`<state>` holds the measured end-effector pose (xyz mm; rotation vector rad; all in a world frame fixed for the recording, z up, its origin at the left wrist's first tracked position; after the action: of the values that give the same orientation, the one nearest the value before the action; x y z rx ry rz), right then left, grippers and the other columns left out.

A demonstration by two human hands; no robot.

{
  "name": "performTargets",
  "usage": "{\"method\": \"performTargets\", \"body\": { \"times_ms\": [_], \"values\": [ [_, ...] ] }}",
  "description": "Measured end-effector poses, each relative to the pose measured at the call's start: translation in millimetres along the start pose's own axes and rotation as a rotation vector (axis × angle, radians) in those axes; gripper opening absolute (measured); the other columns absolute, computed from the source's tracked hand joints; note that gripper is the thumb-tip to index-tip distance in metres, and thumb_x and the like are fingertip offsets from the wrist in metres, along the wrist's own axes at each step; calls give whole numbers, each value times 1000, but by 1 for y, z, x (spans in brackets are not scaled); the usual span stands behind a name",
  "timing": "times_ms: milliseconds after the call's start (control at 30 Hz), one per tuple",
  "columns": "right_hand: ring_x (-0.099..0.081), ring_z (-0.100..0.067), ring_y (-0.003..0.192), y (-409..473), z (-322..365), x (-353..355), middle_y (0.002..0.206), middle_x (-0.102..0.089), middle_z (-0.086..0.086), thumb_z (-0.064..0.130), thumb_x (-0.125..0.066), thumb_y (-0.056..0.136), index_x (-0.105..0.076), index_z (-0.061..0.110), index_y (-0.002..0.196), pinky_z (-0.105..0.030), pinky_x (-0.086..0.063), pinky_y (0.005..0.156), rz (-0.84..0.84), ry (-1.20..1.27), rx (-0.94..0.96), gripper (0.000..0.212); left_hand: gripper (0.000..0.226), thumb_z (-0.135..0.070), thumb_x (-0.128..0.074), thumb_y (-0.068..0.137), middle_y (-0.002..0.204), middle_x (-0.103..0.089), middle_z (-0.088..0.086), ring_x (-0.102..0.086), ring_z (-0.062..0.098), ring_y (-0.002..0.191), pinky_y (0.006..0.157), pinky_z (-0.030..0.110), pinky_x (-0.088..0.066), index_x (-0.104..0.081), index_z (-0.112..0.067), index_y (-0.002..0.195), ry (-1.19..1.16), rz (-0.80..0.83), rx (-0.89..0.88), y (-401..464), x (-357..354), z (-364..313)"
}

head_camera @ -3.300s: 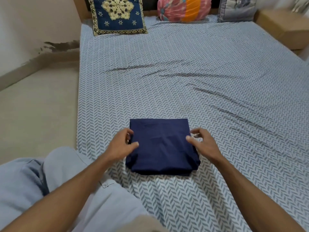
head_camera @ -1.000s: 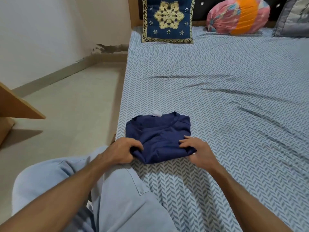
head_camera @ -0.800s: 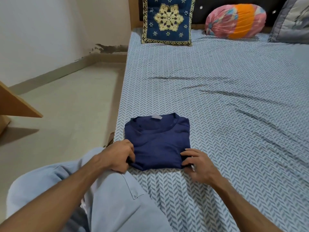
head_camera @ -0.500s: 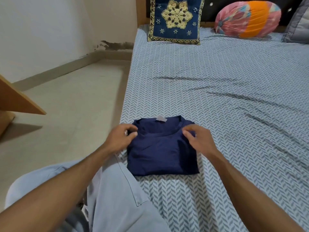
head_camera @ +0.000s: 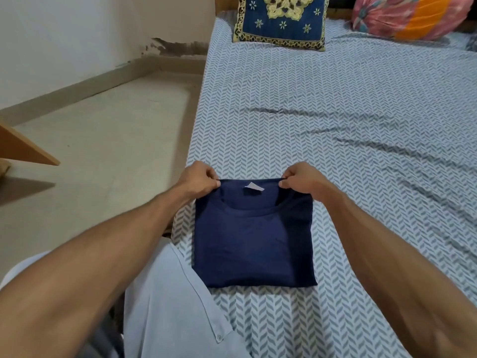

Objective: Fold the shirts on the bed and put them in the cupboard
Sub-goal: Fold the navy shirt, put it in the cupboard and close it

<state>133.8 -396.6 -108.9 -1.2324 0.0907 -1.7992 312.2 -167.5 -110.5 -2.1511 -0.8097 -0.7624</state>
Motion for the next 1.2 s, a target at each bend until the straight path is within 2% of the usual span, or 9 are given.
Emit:
{"method": "performTargets", "body": {
  "times_ms": [167,300,500,667,767,900,967,1100,1200],
  "values": [
    [-70,-19,89,-9,-20,-8,90,-74,-2,35,-76,88,-72,16,94,-29,-53,74,-76,184,-20,21,11,-28,-76,84,88,-73,-3,-69,17,88,69,26,-47,-72,-19,84,-109,-4,-19,4,-9,2],
    [-70,-14,85,-26,-34,-3,88,-75,4,73,-70,75,-70,22,93,-34,-54,82,-196,424,-69,54,59,-76,-68,67,87,-72,-1,-65,17,75,67,35,-52,-68,-22,91,-330,-30,15,-8,3,11],
    [-64,-15,73,-59,-87,-17,81,-72,-1,39,-81,81,-67,12,92,-32,-49,66,-163,619,-193,32,24,-34,-84,75,65,-66,0,-58,15,60,58,31,-46,-70,-14,74,-192,108,106,-35,4,51],
    [-53,-15,56,-68,-94,-19,71,-56,-8,17,-71,91,-56,12,73,-20,-43,44,-250,649,-200,24,14,-25,-79,84,81,-75,9,-66,21,62,56,28,-50,-70,-15,85,-222,-61,140,-43,-5,49],
    [-52,-9,47,-76,-95,-23,72,-59,-5,35,-71,92,-58,13,89,-23,-38,42,-259,722,-212,27,35,-33,-81,82,93,-73,10,-67,24,69,52,28,-50,-60,-15,104,-224,-50,163,-51,-11,46],
    [-53,-12,51,-115,-100,-43,74,-62,-5,48,-80,82,-53,11,97,-26,-40,46,-164,731,-215,48,91,-34,-92,66,105,-64,20,-65,27,71,51,34,-55,-32,-10,129,-187,224,229,-76,-24,49],
    [-59,-14,57,-141,-105,-57,86,-68,-4,43,-84,79,-52,14,103,-29,-46,52,-139,661,-245,49,106,-34,-94,55,111,-61,23,-70,33,70,55,38,-57,-26,-14,135,-128,266,258,-96,-28,55],
    [-63,-15,69,-171,-111,-75,99,-69,-5,33,-89,75,-52,17,114,-29,-49,57,-78,590,-238,56,132,-37,-93,33,127,-60,2,-64,26,109,89,43,-59,-27,-23,147,-79,345,180,-106,-50,67],
    [-64,-16,74,-178,-111,-79,101,-70,-9,13,-87,77,-53,11,111,-27,-49,56,-27,550,-233,47,123,-28,-91,32,129,-59,0,-60,24,113,96,41,-55,-38,-19,142,-170,295,173,-116,-62,73]
  ]
}}
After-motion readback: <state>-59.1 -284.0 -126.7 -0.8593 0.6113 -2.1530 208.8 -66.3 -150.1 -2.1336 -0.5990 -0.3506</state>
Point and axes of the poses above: each hand's wrist, its own y-axis towards the middle knuckle, its own x-axis out of the back of the hand, z = x × y, the point moved 5 cm from there along y, towards the middle knuckle
